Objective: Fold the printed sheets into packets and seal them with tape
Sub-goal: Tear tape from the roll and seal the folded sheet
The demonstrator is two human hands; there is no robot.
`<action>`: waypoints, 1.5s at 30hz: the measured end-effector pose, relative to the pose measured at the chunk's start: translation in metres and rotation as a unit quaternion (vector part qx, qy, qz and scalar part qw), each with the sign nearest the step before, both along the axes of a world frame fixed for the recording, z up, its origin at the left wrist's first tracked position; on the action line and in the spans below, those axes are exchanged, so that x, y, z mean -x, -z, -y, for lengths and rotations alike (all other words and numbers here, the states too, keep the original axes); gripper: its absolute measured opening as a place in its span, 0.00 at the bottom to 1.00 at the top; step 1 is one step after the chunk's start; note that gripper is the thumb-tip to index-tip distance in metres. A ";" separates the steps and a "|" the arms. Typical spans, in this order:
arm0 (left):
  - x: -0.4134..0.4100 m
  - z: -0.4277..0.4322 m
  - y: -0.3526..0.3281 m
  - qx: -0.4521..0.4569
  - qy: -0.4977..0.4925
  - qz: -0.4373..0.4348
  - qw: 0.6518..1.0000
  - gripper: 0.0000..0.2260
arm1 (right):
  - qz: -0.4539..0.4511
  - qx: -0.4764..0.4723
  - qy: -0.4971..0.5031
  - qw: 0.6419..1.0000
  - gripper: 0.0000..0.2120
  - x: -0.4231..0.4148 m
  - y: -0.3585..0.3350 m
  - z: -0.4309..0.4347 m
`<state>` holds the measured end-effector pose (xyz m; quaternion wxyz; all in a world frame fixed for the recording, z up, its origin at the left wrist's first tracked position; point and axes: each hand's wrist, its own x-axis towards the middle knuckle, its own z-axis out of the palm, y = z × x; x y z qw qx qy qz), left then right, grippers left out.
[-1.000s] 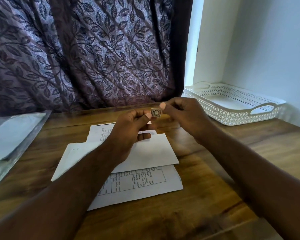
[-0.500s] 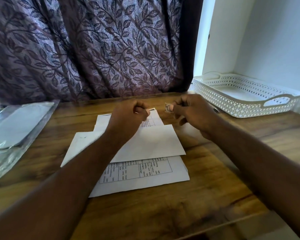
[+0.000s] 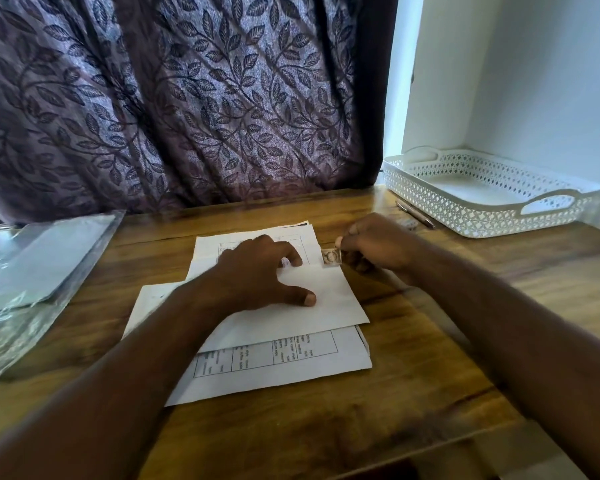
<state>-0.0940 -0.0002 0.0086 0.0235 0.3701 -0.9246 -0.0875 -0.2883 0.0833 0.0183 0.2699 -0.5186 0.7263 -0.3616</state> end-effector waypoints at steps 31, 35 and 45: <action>-0.003 0.004 0.016 -0.010 0.091 -0.076 0.993 0.35 | -0.141 -0.132 -0.017 0.981 0.19 -0.018 -0.005 0.028; -0.003 0.004 0.017 -0.007 0.093 -0.074 0.993 0.35 | -0.159 -0.134 -0.023 0.978 0.20 -0.019 -0.004 0.028; -0.003 0.005 0.017 0.008 0.096 -0.065 0.993 0.37 | -0.162 -0.136 -0.031 0.977 0.19 -0.020 -0.003 0.028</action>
